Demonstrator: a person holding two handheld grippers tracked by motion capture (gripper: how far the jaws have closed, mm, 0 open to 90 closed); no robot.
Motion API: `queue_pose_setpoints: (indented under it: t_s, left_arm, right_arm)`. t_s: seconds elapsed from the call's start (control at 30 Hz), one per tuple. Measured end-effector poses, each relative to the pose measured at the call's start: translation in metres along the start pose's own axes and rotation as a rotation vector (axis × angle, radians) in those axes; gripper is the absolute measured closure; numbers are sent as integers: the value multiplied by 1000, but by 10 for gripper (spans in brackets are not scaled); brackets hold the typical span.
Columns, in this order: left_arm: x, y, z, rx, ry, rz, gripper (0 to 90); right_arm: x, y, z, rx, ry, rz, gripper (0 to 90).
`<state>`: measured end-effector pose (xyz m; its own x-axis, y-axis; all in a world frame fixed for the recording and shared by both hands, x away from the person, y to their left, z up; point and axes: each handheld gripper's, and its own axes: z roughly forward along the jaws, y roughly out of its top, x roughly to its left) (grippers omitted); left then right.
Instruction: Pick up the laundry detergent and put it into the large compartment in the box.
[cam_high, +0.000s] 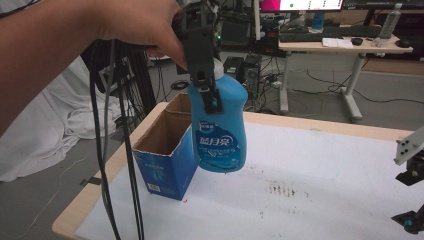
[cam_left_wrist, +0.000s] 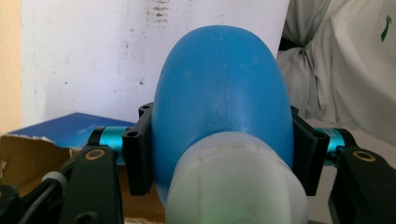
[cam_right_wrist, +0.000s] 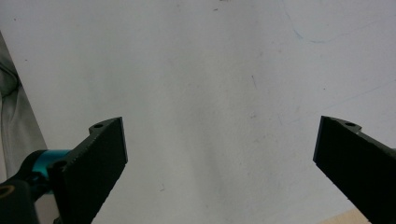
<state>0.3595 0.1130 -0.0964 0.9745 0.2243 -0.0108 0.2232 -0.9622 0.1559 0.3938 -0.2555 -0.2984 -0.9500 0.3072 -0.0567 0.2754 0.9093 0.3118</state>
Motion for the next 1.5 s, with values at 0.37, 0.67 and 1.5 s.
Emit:
queue_pose_setpoints:
  t_s: [0.37, 0.67, 1.5]
  left_arm:
    - [20, -33, -19, -29, 34, -118, 378]
    - [35, -60, -34, -65, 46, -209, 379]
    - [62, -111, -34, -65, 118, -334, 379]
  right_arm:
    - [-1, -1, -2, -7, -4, 5, 19]
    - [-2, -2, -4, -10, -6, 9, 19]
    - [-6, 0, -3, -3, -8, 22, 19]
